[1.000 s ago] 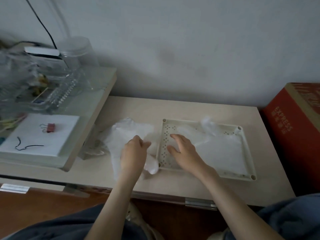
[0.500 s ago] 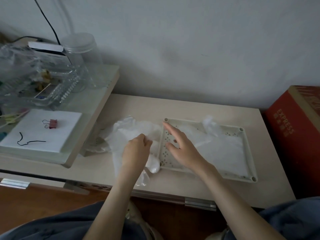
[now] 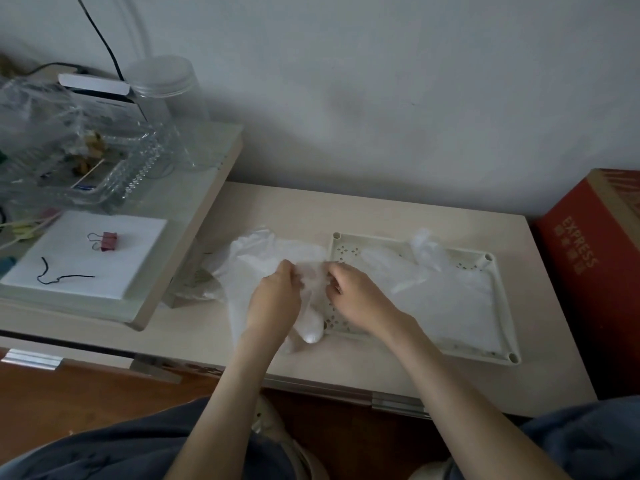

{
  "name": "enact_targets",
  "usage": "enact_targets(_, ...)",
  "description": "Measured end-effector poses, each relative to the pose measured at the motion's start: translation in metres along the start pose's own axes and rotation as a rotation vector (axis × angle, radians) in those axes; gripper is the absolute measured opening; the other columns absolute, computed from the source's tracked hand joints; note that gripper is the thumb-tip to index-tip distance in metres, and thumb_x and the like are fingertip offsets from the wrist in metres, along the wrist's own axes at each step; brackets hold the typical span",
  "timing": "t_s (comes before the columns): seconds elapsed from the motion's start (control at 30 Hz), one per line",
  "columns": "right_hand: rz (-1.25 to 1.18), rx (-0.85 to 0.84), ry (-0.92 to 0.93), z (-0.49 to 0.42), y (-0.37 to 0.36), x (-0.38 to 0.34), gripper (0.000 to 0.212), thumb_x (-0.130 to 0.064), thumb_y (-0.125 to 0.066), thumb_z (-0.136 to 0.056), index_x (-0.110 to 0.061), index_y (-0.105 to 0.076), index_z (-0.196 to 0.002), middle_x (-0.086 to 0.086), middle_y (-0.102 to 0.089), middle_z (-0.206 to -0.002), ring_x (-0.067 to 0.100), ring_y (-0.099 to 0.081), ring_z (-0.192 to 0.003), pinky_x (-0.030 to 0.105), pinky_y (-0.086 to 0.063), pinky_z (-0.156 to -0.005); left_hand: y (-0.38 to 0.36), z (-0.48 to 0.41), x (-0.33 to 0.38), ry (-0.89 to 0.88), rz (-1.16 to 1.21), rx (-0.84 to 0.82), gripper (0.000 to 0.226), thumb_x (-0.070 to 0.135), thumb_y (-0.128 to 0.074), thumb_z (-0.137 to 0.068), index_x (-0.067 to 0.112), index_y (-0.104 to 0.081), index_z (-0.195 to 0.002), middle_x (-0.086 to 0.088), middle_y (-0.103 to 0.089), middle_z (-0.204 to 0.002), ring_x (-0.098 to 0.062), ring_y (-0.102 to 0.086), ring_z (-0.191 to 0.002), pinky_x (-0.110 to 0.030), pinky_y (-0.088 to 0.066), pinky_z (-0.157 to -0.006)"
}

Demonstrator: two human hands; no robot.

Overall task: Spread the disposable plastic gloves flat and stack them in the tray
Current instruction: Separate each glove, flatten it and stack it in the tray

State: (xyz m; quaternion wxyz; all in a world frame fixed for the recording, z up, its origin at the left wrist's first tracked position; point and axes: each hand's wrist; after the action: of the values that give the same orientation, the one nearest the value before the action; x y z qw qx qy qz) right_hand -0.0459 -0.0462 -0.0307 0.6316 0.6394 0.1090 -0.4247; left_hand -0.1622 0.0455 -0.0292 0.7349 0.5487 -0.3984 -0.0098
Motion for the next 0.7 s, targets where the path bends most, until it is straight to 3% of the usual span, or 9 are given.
enact_targets(0.23,0.041,0.035,0.019,0.001,-0.001,0.004,0.033,-0.006,-0.047,-0.095,-0.007,-0.055,-0.127,0.006,-0.055,-0.124,0.018,-0.051,-0.116,0.012,-0.031,-0.09,0.007,-0.002,-0.003,0.163,0.232,0.133,0.018,0.016,-0.041,-0.097,0.008,-0.055,-0.089,0.001,-0.059,-0.073,-0.018,-0.052,-0.068,-0.026,-0.033,-0.052)
enact_targets(0.33,0.035,0.075,0.022,-0.001,-0.003,0.007,0.027,-0.006,-0.049,-0.094,-0.005,-0.059,-0.119,0.004,-0.056,-0.11,0.018,-0.054,-0.106,0.011,-0.032,-0.081,0.009,-0.001,-0.001,0.207,0.319,0.142,0.023,0.015,-0.039,-0.097,0.009,-0.06,-0.089,0.004,-0.066,-0.08,-0.013,-0.058,-0.075,-0.02,-0.039,-0.058)
enact_targets(0.43,0.067,0.103,0.016,-0.002,-0.004,0.011,0.02,-0.002,-0.048,-0.089,-0.001,-0.06,-0.105,0.004,-0.053,-0.099,0.023,-0.055,-0.098,0.017,-0.031,-0.072,0.012,0.001,0.0,0.249,0.419,0.173,0.025,0.015,-0.038,-0.096,0.01,-0.061,-0.088,0.002,-0.069,-0.081,-0.013,-0.062,-0.077,-0.024,-0.043,-0.063)
enact_targets(0.57,0.084,0.082,0.021,0.001,-0.001,0.015,0.039,0.008,-0.044,-0.083,-0.01,-0.066,-0.111,0.006,-0.059,-0.112,0.021,-0.052,-0.106,0.023,-0.041,-0.085,0.019,0.004,0.005,0.246,0.5,0.298,0.025,0.018,-0.036,-0.098,0.018,-0.055,-0.082,0.004,-0.067,-0.086,-0.011,-0.062,-0.079,-0.024,-0.046,-0.065)
enact_targets(0.7,0.153,0.128,-0.01,0.002,0.006,0.016,0.043,0.004,-0.038,-0.09,-0.016,-0.064,-0.117,-0.003,-0.06,-0.122,0.017,-0.044,-0.108,0.025,-0.035,-0.094,0.039,0.014,0.022,0.211,0.594,0.399,0.025,0.02,-0.031,-0.1,0.017,-0.052,-0.088,0.005,-0.068,-0.087,-0.006,-0.064,-0.082,-0.023,-0.047,-0.062)
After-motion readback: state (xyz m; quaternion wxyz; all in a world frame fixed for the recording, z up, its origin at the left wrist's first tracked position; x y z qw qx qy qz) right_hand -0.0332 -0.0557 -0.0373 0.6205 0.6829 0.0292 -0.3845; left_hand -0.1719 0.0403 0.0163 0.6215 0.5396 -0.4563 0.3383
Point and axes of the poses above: each hand's wrist, its own z-axis away from the middle knuckle, its own y-axis out of the back of the hand, x = y × z
